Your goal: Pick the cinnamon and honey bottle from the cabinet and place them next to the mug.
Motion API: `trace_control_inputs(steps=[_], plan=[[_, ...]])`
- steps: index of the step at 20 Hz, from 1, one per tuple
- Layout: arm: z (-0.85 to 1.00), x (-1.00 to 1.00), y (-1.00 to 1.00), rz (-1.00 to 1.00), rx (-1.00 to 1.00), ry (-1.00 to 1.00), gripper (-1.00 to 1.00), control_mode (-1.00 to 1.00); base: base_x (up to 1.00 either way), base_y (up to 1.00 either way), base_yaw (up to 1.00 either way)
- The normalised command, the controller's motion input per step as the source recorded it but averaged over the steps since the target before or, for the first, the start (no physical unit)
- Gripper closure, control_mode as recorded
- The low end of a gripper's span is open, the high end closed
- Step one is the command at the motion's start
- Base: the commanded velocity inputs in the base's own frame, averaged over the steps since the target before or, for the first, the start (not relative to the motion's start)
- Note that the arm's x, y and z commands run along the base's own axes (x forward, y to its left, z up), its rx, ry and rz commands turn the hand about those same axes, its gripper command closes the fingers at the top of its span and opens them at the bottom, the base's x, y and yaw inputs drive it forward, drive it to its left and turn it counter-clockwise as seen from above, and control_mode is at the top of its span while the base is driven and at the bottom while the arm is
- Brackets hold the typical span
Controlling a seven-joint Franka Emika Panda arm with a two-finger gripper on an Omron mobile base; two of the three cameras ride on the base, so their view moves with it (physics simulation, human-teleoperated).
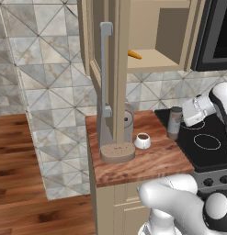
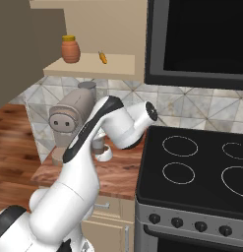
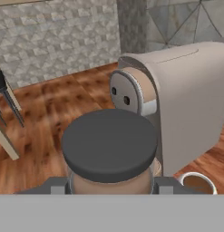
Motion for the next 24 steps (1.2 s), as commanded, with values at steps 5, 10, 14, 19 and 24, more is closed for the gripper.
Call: trace_control_inputs(steps=[5, 10, 14, 19, 24], plan=[[-0.63, 0.42, 0.0, 0.0, -0.07, 0.0, 1.0, -1.0, 0.0, 0.0, 0.0], [-0.48, 0.42, -0.03, 0.0, -0.06, 0.0, 1.0, -1.0, 0.0, 0.0, 0.0], [-0.3, 0.43, -0.08, 0.0, -0.03, 0.0, 1.0, -1.0, 0.0, 0.0, 0.0], [-0.19, 0.3, -0.17, 0.0, -0.01, -0.01, 1.0, -1.0, 0.0, 0.0, 0.0], [-0.07, 0.18, -0.22, 0.0, 0.0, -0.03, 1.0, -1.0, 0.0, 0.0, 0.0]])
